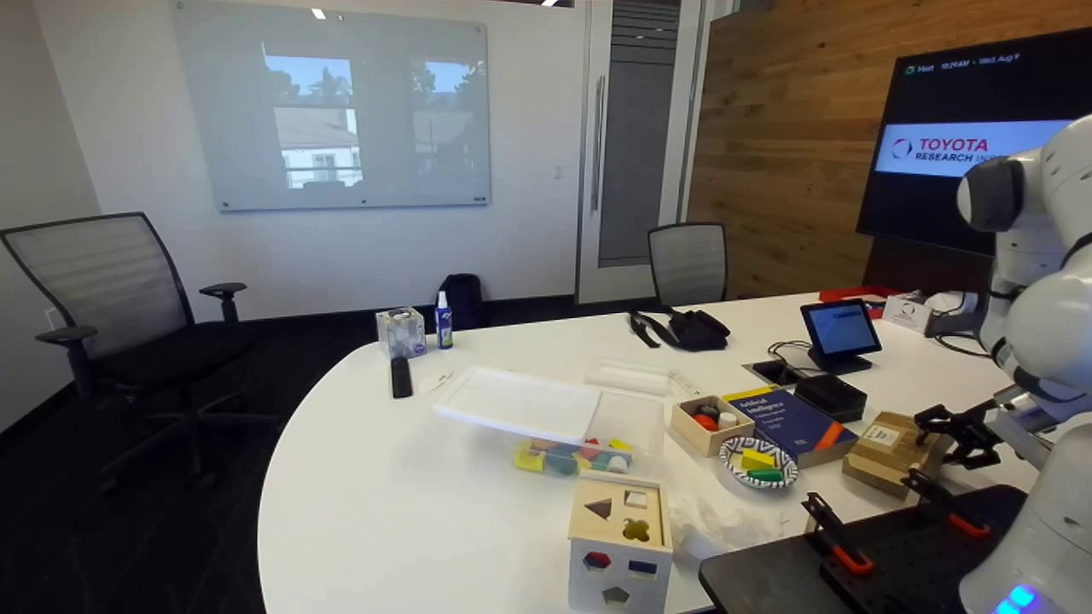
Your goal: Open the cardboard box
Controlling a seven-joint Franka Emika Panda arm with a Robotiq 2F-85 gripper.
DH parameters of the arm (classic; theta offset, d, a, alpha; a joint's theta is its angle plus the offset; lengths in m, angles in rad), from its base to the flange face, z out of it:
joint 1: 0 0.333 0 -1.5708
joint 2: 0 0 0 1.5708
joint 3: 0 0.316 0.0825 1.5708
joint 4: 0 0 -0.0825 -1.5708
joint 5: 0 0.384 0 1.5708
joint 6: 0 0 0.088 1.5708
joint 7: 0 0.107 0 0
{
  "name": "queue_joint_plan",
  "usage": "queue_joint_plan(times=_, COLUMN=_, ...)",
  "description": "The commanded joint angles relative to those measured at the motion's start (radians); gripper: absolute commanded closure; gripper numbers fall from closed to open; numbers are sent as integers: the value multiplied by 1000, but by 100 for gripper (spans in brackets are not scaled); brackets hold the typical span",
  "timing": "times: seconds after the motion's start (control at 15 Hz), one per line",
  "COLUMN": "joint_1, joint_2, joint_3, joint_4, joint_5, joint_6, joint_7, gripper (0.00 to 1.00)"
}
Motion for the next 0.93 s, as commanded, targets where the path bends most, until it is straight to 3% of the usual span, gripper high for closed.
queue_joint_plan(times=0.0, joint_1=37, joint_2=-145, joint_3=11, joint_4=-111, joint_5=-68, joint_6=0, joint_7=15, gripper=68)
queue_joint_plan(times=0.4, joint_1=93, joint_2=-297, joint_3=16, joint_4=-171, joint_5=-201, joint_6=11, joint_7=84, gripper=68)
queue_joint_plan(times=0.87, joint_1=148, joint_2=-381, joint_3=47, joint_4=-219, joint_5=-297, joint_6=21, joint_7=146, gripper=68)
